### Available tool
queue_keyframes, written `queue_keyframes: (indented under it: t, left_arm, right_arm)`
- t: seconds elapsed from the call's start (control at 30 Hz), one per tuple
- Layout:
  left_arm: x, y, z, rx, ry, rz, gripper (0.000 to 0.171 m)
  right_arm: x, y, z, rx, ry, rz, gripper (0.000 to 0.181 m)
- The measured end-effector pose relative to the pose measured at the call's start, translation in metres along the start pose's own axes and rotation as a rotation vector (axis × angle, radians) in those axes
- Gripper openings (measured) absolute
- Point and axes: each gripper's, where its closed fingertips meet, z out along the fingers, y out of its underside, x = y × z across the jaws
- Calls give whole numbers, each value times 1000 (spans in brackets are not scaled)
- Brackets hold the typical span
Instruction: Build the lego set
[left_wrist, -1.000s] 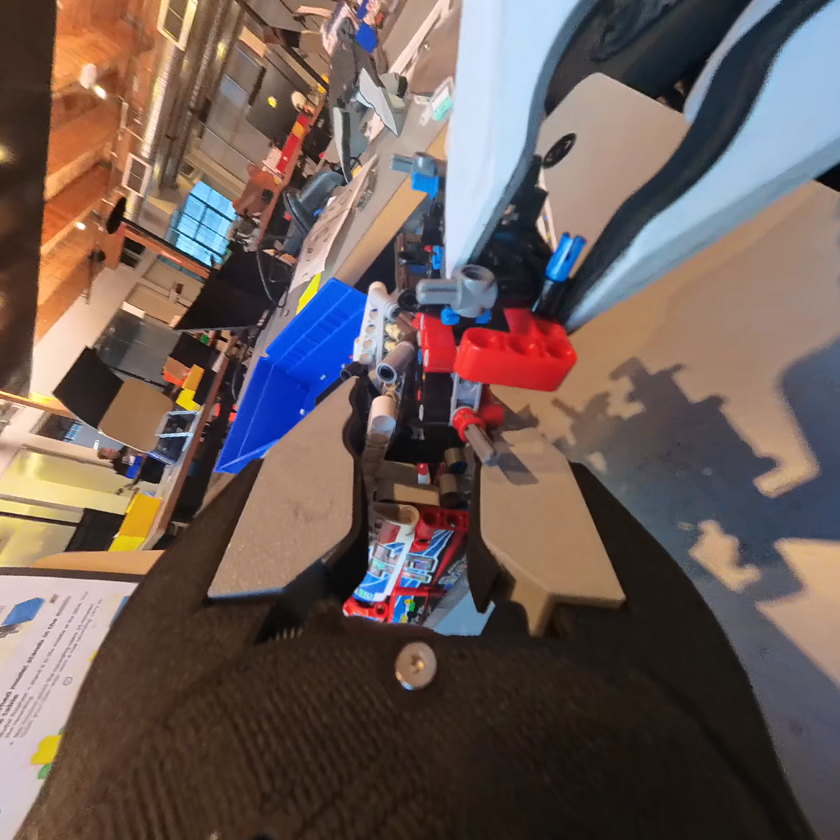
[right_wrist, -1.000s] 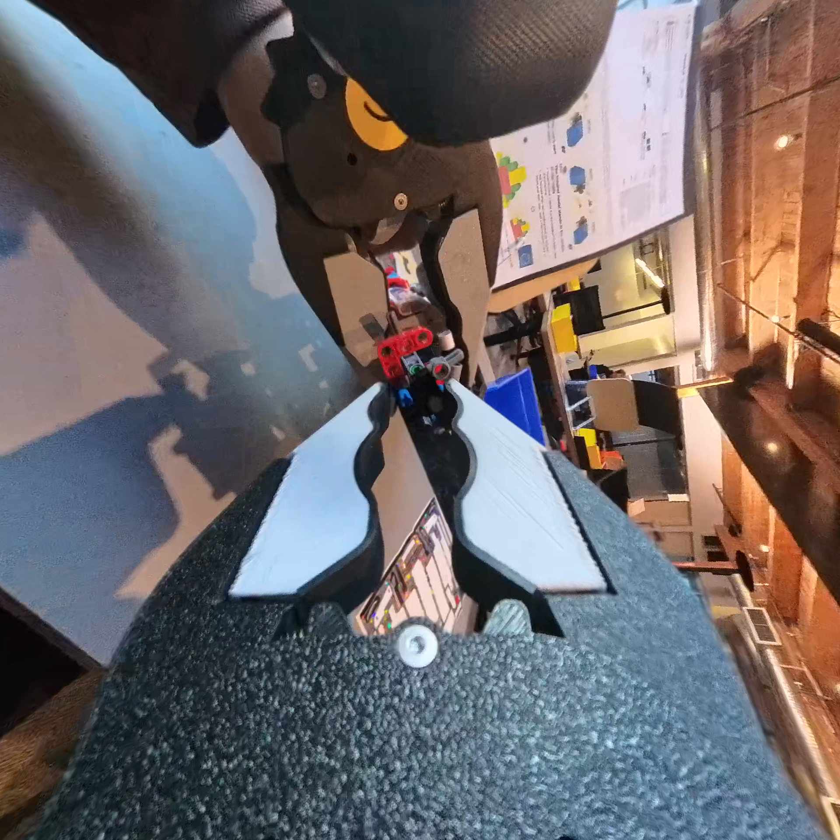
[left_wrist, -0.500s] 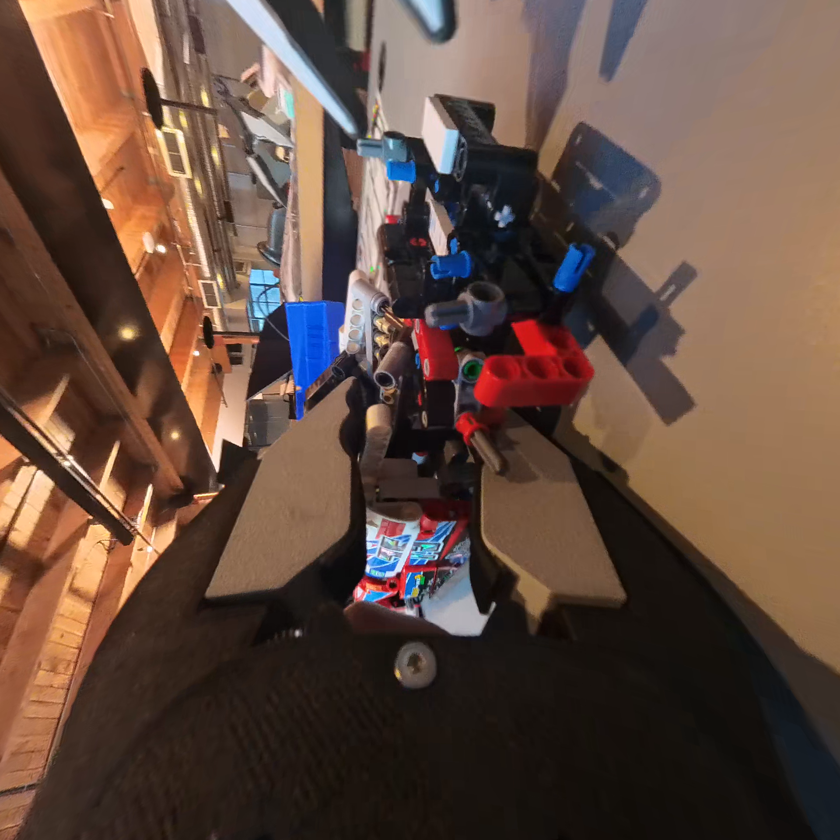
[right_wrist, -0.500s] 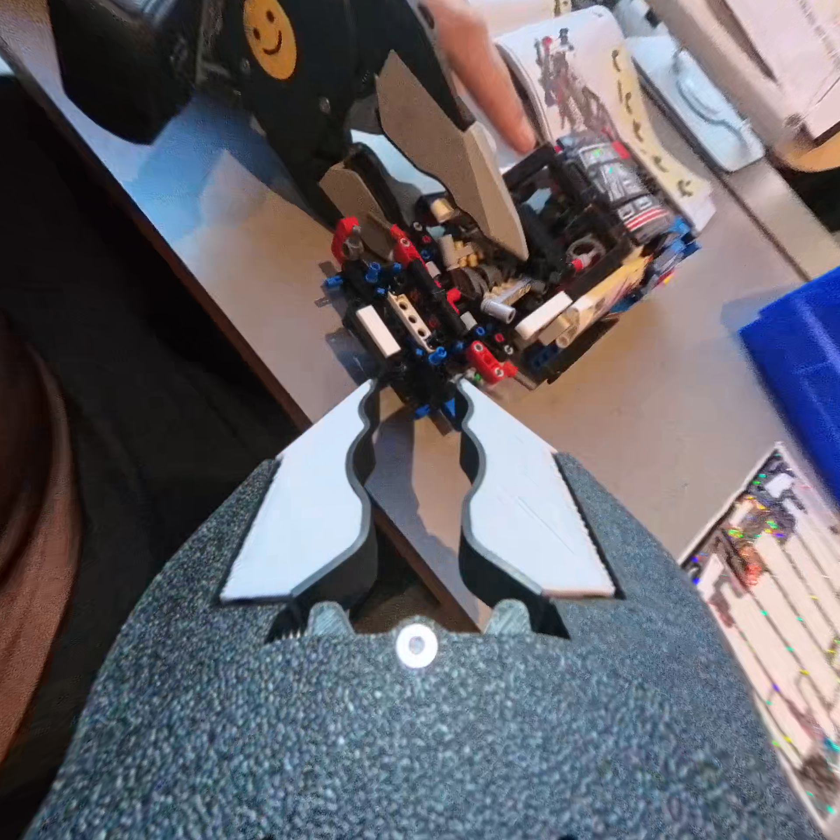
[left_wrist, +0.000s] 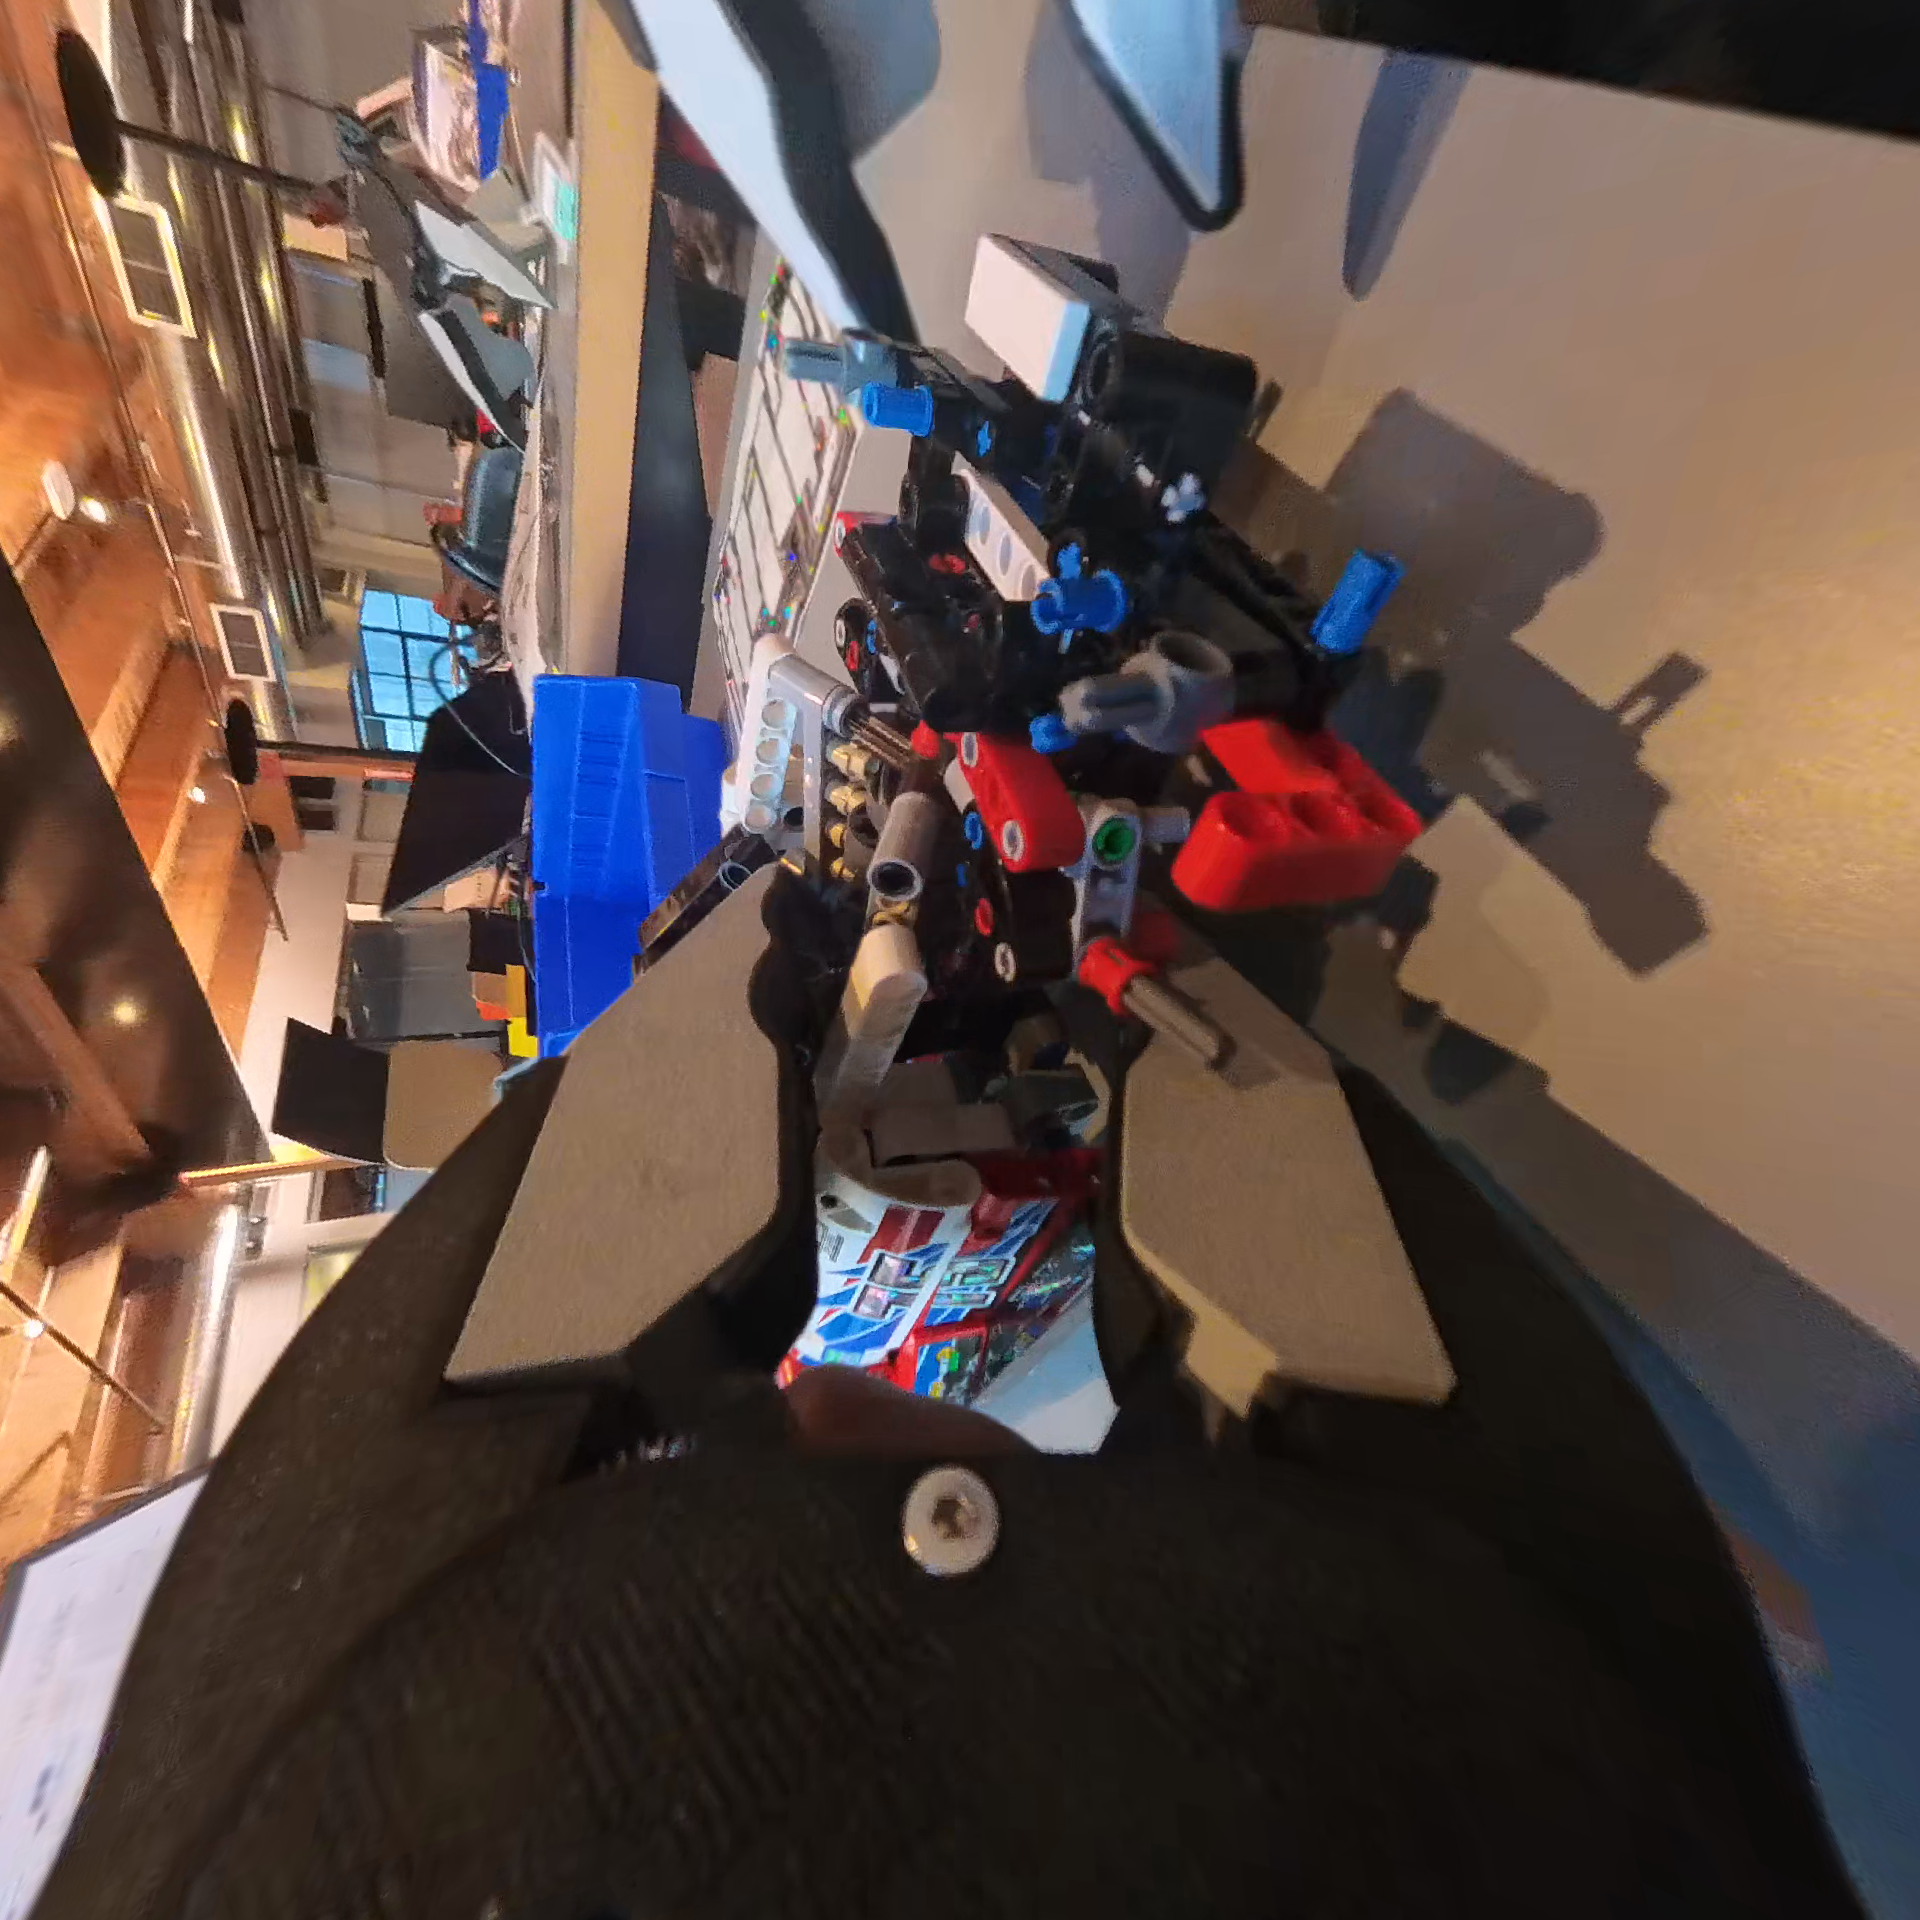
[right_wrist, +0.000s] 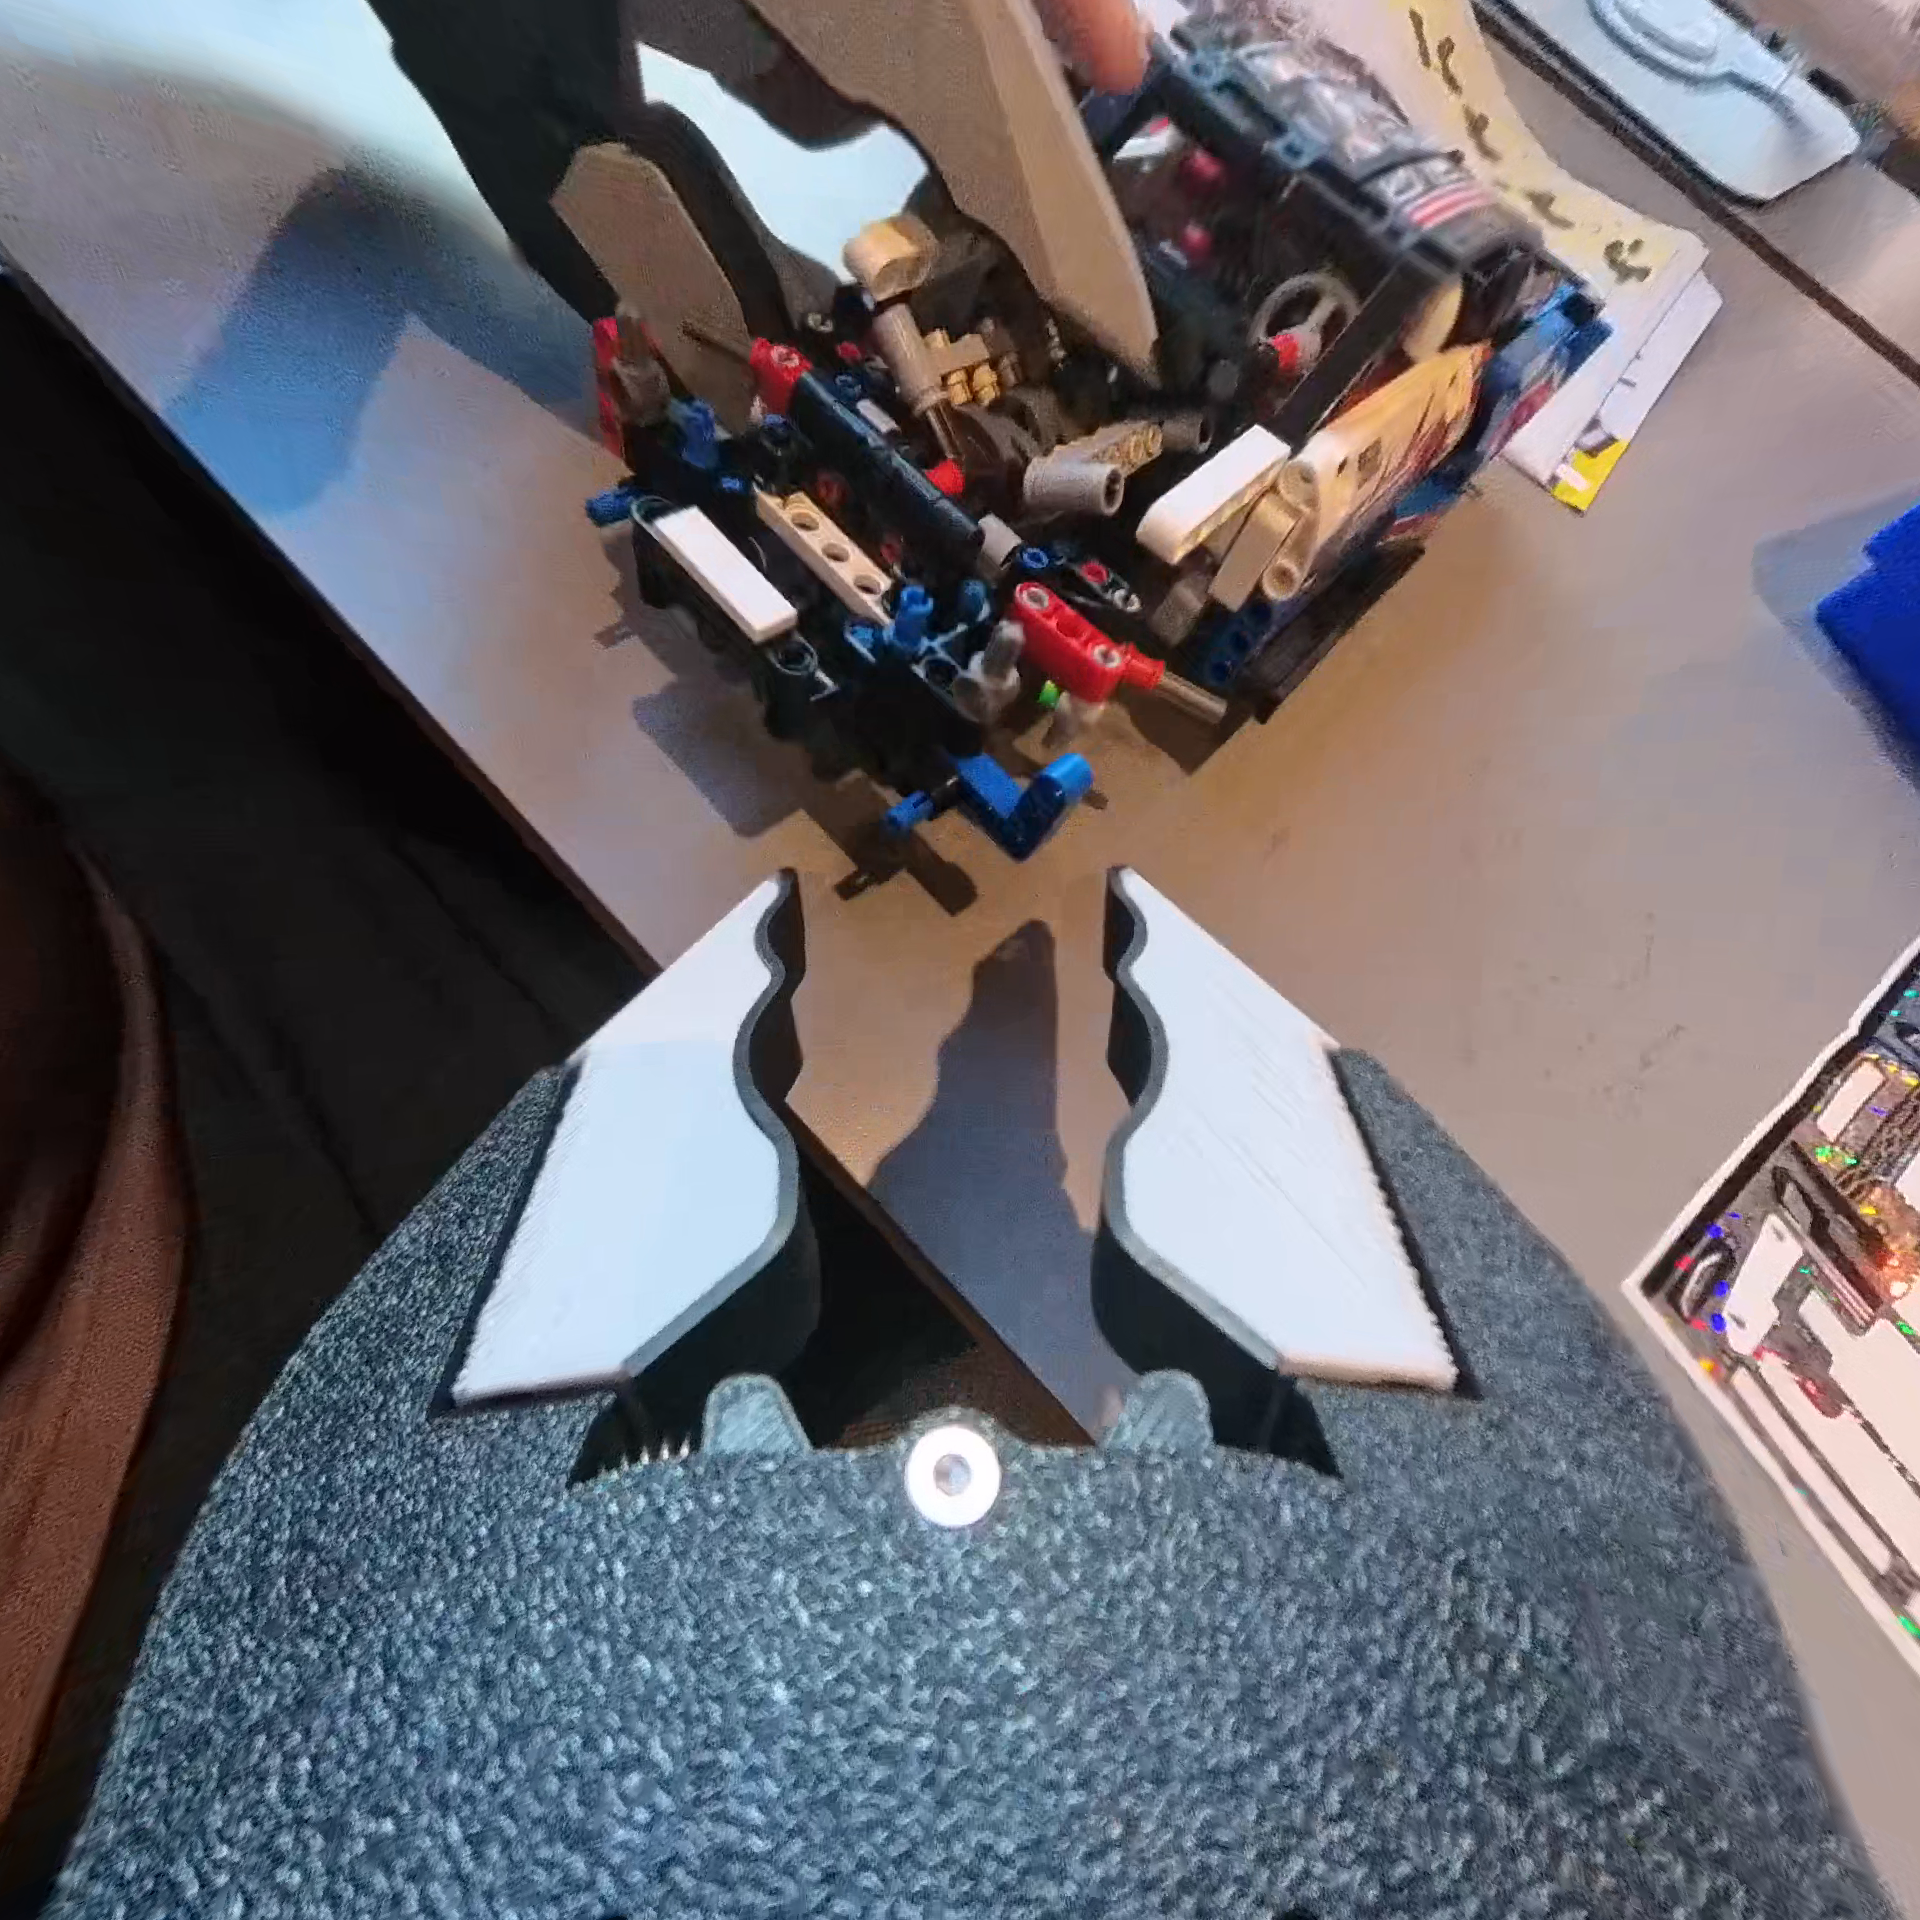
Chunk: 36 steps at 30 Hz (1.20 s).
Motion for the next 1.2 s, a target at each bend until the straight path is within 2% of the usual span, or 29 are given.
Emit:
queue_keyframes:
  t: [0.1, 0.17, 0.23, 0.33, 0.4, 0.5, 0.83, 0.9, 0.97, 1.07, 1.13, 1.2]
  left_arm:
    - [6, 1, 4, -21, 10, 35, 59]
    - [9, 0, 6, -44, -12, 115, 51]
    - [8, -1, 8, -77, -17, 220, 51]
    - [-3, -5, 8, -78, -102, 350, 73]
    - [-7, -1, 9, -104, -134, 397, 76]
    - [-6, 7, 8, -155, -147, 459, 70]
    - [-6, 20, -17, -269, -159, 350, 85]
    - [-3, 26, -27, -310, -110, 239, 85]
    - [-8, 30, -45, -330, -85, 44, 79]
    - [-12, 22, -77, -272, -48, -366, 19]
    - [3, 1, -82, -184, 47, -683, 3]
    - [31, -11, -73, -206, 177, -918, 3]
  right_arm:
    - [2, 1, 8, 19, -43, 74, 47]
    - [2, 3, 13, 17, -73, 109, 36]
    - [4, 10, 19, -25, -69, 99, 41]
    - [7, 12, 23, -33, -19, 42, 43]
    - [10, 13, 24, -37, 8, 29, 44]
    - [14, 13, 24, -28, 18, 57, 40]
    - [13, 12, 25, -15, -1, 99, 39]
    - [12, 12, 22, -19, 7, 86, 39]
    - [11, 10, 14, -13, 15, 58, 38]
    - [12, 0, -3, 25, 17, 48, 28]
    - [6, -13, -10, 44, -31, 50, 22]
    - [-11, -25, -8, 17, -132, 33, 15]
